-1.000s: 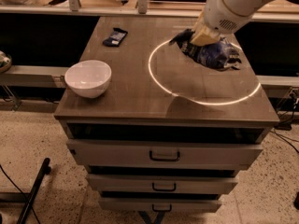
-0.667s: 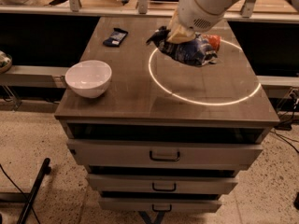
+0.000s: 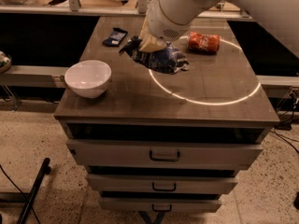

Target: Move blue chip bag near white bowl

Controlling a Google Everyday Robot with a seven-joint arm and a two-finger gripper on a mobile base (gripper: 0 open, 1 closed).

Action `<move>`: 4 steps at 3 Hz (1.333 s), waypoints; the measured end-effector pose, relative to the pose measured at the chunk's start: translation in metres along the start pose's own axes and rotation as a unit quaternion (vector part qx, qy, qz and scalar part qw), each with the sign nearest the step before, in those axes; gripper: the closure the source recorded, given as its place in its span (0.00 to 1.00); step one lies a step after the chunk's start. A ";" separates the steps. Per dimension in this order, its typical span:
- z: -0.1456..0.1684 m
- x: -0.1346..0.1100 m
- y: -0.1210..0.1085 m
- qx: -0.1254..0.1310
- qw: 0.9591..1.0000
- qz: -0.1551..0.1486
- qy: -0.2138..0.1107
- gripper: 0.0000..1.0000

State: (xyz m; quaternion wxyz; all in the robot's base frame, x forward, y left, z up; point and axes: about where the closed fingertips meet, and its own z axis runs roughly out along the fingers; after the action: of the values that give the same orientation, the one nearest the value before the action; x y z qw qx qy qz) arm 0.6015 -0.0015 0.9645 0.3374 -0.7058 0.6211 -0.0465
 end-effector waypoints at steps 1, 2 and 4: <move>0.023 -0.015 0.018 -0.019 1.000 -0.002 -0.012 0.86; 0.044 -0.024 0.038 -0.037 0.999 -0.003 -0.017 0.62; 0.060 -0.027 0.060 -0.067 0.997 0.004 -0.028 0.17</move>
Offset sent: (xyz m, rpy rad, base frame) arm -0.0239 0.0588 -0.0745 0.0083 0.1075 0.0722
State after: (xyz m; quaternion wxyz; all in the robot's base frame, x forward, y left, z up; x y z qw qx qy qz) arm 0.5733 0.0483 0.8962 0.3071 -0.7254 0.6158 0.0167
